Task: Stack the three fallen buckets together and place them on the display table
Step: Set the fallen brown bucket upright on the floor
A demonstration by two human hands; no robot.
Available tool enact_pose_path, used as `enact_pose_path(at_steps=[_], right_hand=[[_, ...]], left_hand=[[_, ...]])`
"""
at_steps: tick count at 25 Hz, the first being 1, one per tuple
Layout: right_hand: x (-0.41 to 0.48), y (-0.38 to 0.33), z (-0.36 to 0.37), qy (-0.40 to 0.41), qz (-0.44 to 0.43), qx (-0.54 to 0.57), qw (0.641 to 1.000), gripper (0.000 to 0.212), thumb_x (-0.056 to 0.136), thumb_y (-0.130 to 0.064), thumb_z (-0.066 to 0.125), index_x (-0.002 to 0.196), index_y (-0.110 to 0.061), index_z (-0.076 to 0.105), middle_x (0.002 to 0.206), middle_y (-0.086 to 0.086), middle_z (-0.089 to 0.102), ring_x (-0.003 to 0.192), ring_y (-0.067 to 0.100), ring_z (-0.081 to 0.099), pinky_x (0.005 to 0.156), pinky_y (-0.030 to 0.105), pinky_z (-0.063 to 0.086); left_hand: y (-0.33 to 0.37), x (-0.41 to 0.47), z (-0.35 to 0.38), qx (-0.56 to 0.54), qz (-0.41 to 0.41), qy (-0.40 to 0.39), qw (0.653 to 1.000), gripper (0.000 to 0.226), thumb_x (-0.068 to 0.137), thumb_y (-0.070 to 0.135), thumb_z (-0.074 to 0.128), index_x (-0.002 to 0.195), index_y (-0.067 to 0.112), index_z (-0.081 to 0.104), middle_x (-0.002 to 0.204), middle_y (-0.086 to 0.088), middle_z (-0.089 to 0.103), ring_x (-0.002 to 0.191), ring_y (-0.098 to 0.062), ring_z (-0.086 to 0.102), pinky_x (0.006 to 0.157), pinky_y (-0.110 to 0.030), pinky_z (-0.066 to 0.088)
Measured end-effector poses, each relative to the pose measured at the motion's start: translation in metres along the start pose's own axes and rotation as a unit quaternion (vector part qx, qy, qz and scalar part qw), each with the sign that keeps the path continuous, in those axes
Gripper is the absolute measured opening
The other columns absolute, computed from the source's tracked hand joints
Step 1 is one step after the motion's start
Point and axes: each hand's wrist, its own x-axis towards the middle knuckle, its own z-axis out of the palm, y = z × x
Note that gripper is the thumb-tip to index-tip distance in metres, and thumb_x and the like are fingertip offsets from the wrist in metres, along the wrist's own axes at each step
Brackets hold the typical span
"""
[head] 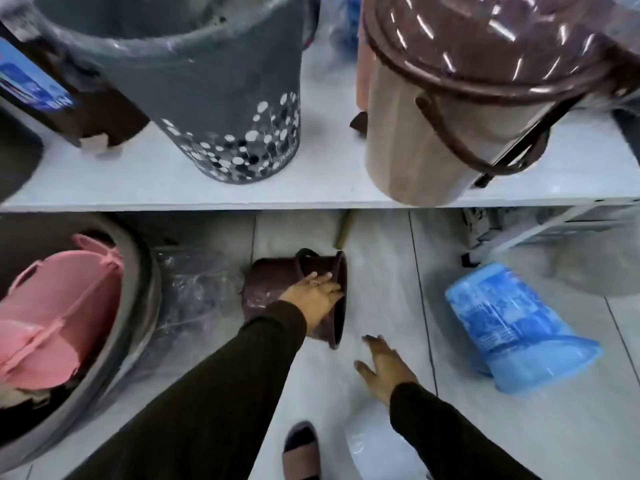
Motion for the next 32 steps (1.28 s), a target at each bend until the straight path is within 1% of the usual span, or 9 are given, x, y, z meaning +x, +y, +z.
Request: enact_pose_path(at_steps=[6,11,17,21,24,27,29,30,32], right_hand=[[0.110,0.003,0.072,-0.006,0.013,0.140,0.990,0.070,0.094,-0.041,0.059,0.153,-0.015,0.032,0.157,0.006,0.041,0.142,0.024,0.042,0.113,0.029,0.033],[0.122,-0.020,0.080,0.073,-0.021,0.223,0.972,0.028,0.096,-0.025,0.060,0.117,-0.007,0.063,0.118,0.013,0.071,0.110,0.030,0.068,0.100,0.037,0.052],[0.090,-0.051,0.034,0.134,-0.205,-0.117,0.963,0.033,0.101,-0.026,0.044,0.125,-0.011,0.058,0.115,0.012,0.068,0.099,0.031,0.067,0.082,0.041,0.057],[0.082,-0.064,0.036,0.076,-0.286,-0.388,0.873,0.035,0.093,0.000,0.045,0.127,-0.004,0.053,0.116,0.018,0.065,0.097,0.037,0.067,0.076,0.044,0.057],[0.069,-0.072,0.065,0.009,-0.310,-0.484,0.818,0.026,0.077,-0.007,0.065,0.102,-0.013,0.072,0.091,0.007,0.073,0.078,0.026,0.070,0.058,0.033,0.056],[0.062,-0.079,0.088,0.023,-0.259,-0.454,0.852,0.022,0.038,-0.025,0.087,0.055,-0.023,0.074,0.052,-0.004,0.066,0.050,0.010,0.063,0.045,0.018,0.049],[0.064,-0.075,0.090,0.044,-0.236,-0.431,0.870,0.024,0.051,-0.026,0.084,0.074,-0.021,0.081,0.071,-0.001,0.076,0.071,0.014,0.073,0.072,0.023,0.059],[0.068,-0.067,0.088,0.085,-0.239,-0.419,0.872,0.035,0.069,-0.022,0.075,0.104,-0.019,0.079,0.104,0.004,0.078,0.101,0.021,0.073,0.097,0.031,0.054],[0.068,-0.049,0.079,0.121,-0.215,-0.377,0.893,0.064,0.091,-0.011,0.052,0.152,-0.009,0.036,0.160,0.016,0.034,0.149,0.035,0.030,0.124,0.049,0.021]], left_hand=[[-0.027,0.103,0.052,0.201,0.101,-0.087,0.971,0.061,0.096,0.022,0.053,0.152,0.021,0.029,0.163,-0.001,0.023,0.154,-0.023,0.008,0.124,-0.043,0.014],[-0.039,0.103,0.041,0.276,0.123,-0.036,0.952,0.035,0.097,0.013,0.046,0.129,0.017,0.060,0.140,-0.004,0.057,0.138,-0.027,0.044,0.123,-0.044,0.016],[-0.094,0.025,0.012,0.216,0.094,-0.005,0.972,0.040,0.095,0.002,0.045,0.123,0.022,0.064,0.124,-0.004,0.065,0.117,-0.028,0.059,0.099,-0.043,0.050],[-0.091,-0.027,0.066,0.090,-0.001,-0.031,0.995,0.037,0.096,0.006,0.043,0.124,0.022,0.063,0.126,-0.006,0.062,0.115,-0.031,0.062,0.088,-0.043,0.054],[-0.078,-0.052,0.122,0.045,-0.066,-0.092,0.993,0.039,0.095,0.004,0.043,0.118,0.023,0.067,0.118,-0.006,0.069,0.109,-0.033,0.067,0.087,-0.042,0.054],[-0.050,-0.054,0.167,-0.012,-0.145,-0.111,0.983,0.039,0.096,0.007,0.040,0.120,0.023,0.065,0.120,-0.005,0.068,0.112,-0.031,0.066,0.090,-0.040,0.053],[-0.037,-0.051,0.182,-0.032,-0.172,-0.096,0.980,0.041,0.097,0.008,0.038,0.128,0.022,0.060,0.127,-0.006,0.065,0.120,-0.030,0.060,0.101,-0.040,0.047],[-0.035,-0.050,0.186,-0.033,-0.179,-0.086,0.980,0.044,0.097,0.008,0.038,0.137,0.021,0.052,0.136,-0.008,0.059,0.130,-0.030,0.053,0.110,-0.040,0.039],[-0.034,-0.057,0.182,-0.030,-0.193,-0.073,0.978,0.063,0.095,0.007,0.043,0.154,0.019,0.025,0.158,-0.012,0.033,0.148,-0.033,0.026,0.124,-0.044,0.016]])
